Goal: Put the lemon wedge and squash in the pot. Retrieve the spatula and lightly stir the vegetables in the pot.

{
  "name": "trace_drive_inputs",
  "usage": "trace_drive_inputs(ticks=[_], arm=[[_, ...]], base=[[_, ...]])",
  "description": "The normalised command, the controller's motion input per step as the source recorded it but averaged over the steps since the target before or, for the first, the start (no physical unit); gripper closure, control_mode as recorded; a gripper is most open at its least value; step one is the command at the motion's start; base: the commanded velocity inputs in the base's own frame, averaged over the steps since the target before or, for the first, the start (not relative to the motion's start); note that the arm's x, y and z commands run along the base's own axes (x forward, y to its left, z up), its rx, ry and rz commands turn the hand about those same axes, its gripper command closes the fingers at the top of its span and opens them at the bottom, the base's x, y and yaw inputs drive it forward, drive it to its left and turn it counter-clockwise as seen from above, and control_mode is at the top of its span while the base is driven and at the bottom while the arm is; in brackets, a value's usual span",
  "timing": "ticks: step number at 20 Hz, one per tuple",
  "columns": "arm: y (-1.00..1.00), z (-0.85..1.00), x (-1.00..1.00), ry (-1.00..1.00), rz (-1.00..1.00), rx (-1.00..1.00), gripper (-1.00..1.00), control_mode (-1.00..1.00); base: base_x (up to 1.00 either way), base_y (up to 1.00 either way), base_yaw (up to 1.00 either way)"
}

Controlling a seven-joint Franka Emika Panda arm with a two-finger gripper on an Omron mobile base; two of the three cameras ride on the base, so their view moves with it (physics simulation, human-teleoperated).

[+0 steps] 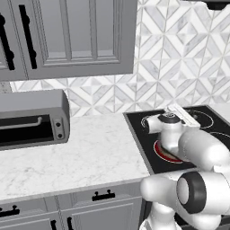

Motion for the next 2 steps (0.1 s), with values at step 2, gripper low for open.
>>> trace_drive_inputs(ticks=[2], arm=[[0.0, 0.17, 0.0, 0.01, -0.04, 0.03, 1.0, -1.0]], base=[[0.0, 0.0, 0.0]])
